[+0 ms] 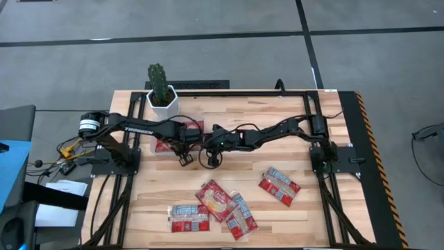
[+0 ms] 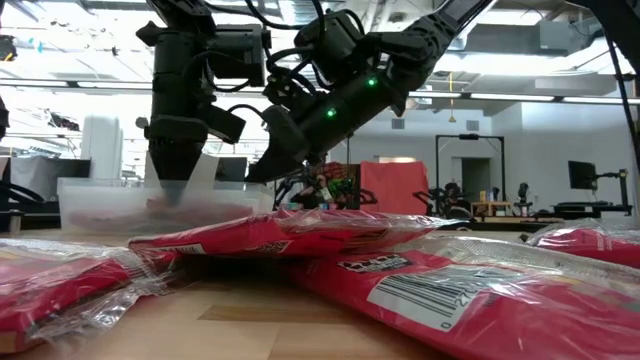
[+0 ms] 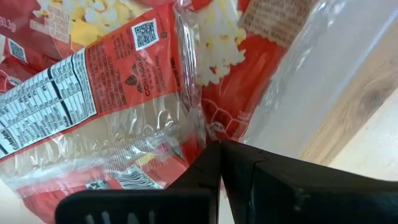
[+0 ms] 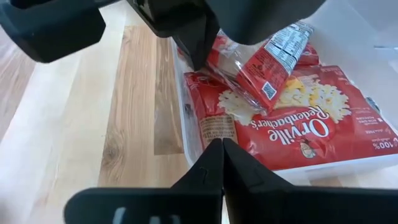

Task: Sort popcorn bags into baskets
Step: Put the red popcorn bag into the transparent bin

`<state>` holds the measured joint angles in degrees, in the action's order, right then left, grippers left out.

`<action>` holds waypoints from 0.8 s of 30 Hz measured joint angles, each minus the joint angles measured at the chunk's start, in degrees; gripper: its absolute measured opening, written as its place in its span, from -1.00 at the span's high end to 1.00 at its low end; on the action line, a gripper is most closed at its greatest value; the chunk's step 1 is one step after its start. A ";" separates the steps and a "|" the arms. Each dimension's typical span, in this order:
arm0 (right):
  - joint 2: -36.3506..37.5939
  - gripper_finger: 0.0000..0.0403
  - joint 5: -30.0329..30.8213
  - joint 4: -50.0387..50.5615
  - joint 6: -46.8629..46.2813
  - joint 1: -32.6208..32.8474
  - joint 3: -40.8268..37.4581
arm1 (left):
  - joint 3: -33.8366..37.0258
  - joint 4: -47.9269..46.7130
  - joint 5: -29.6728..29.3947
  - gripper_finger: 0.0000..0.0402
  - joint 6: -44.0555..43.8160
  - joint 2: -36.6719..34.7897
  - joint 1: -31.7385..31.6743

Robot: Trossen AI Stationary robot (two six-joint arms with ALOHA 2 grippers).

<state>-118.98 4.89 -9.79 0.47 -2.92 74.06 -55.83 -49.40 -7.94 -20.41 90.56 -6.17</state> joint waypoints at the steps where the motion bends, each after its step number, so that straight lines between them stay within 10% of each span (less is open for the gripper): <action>1: 0.00 0.92 0.00 0.16 0.00 0.00 0.00 | 0.00 -0.62 -0.02 1.00 0.15 0.00 0.19; 24: 0.00 0.86 -0.11 0.75 1.08 -0.71 -0.10 | 0.07 -22.77 -2.87 1.00 -6.44 -3.56 5.79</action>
<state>-118.98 4.78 -9.04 1.55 -3.63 73.96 -55.77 -72.17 -10.81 -26.85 87.01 -0.38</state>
